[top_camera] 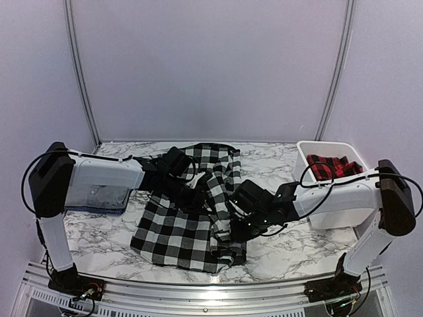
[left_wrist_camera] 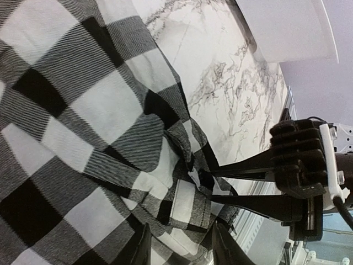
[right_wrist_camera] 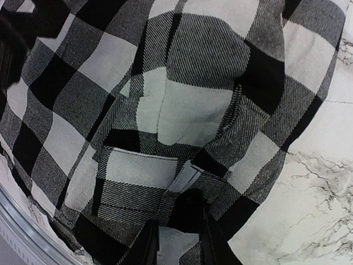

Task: Fold and stack the long sleeve shirts
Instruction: Smooth out the sleeve of the 1/3-folded shirt.

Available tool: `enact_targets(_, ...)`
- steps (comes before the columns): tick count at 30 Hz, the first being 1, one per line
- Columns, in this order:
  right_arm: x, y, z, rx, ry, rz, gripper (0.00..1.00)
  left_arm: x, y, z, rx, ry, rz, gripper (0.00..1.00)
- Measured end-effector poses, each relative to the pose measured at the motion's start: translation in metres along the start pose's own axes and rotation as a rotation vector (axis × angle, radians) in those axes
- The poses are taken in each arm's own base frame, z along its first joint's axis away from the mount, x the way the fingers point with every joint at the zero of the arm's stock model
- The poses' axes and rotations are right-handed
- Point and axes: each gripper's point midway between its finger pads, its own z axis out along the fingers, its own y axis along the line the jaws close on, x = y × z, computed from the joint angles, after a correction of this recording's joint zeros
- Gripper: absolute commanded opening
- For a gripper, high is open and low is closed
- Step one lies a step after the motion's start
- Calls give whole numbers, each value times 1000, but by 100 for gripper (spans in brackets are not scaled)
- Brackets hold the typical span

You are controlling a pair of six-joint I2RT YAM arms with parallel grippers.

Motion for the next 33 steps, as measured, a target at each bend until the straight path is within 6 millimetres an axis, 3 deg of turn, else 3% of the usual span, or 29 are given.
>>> enact_targets(5, 15, 2, 15, -62, 13, 59, 21, 14, -10, 33, 50, 44, 3, 31)
enact_targets(9, 29, -2, 23, -76, 33, 98, 26, 32, -10, 59, 64, 96, -16, 29)
enact_targets(15, 13, 1, 4, -97, -37, 115, 32, 56, -4, 83, 60, 158, -39, 24)
enact_targets(18, -6, -5, -9, -105, -100, 141, 33, 57, -4, 84, 66, 155, -37, 24)
enact_targets(22, -34, -31, -15, -104, -165, 207, 35, 59, -2, 80, 55, 149, -37, 24)
enact_targets(26, -80, -56, -20, -117, -240, 261, 34, 56, -3, 74, 31, 125, -31, 29)
enact_targets(29, -123, -63, -26, -150, -315, 265, 35, 47, -8, 61, 1, 87, 1, 35)
enact_targets(33, -142, -64, -32, -173, -362, 243, 34, 31, -23, 41, -40, 33, 86, 39)
